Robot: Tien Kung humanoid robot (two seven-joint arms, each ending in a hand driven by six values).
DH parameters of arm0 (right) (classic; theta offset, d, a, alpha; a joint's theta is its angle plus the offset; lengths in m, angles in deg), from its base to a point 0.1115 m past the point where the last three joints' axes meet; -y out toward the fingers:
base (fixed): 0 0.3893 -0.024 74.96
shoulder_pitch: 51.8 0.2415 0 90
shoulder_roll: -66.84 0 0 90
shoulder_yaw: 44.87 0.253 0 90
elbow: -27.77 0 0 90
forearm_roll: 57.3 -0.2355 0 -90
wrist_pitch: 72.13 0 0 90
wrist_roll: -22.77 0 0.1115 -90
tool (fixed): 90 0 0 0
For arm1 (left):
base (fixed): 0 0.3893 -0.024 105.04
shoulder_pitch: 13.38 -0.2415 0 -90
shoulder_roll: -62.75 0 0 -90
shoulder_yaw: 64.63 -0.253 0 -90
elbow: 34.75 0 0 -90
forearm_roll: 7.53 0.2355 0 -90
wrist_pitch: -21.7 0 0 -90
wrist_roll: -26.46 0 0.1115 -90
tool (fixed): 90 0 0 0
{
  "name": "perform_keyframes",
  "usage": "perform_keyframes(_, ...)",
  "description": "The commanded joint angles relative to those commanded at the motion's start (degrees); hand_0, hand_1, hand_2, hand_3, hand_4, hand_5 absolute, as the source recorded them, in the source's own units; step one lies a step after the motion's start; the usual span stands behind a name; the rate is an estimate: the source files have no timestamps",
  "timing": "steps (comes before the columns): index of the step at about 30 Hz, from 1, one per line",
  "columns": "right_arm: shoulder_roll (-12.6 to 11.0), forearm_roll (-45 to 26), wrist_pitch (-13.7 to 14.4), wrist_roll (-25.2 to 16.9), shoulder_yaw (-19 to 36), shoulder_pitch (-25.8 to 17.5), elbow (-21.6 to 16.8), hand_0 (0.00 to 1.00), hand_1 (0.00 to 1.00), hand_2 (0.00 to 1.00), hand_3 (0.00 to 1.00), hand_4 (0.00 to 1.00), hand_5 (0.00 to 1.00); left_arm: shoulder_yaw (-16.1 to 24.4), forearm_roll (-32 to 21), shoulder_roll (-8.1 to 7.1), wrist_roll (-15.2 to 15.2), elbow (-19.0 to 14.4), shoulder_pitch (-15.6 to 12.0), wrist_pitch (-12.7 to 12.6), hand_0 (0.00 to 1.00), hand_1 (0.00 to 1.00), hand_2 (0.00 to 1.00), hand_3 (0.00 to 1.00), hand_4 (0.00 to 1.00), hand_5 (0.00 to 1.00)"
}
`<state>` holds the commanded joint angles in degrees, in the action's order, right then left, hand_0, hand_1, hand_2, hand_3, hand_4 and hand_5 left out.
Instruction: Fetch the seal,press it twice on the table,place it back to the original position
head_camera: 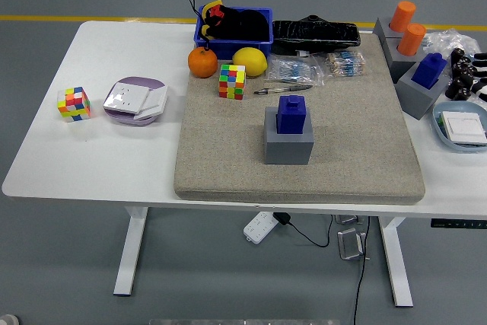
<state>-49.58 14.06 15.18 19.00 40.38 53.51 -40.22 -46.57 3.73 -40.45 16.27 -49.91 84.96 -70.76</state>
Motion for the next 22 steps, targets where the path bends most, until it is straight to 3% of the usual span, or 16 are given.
perform_keyframes(22,0.00,0.17,0.14,0.12,-0.68,-0.18,-0.24,0.773,0.698,0.718,0.704,0.900,0.270,-0.41,0.04,-0.07,-0.03,-0.08,-0.07,0.03,0.793,0.745,0.737,0.762,0.627,0.445)
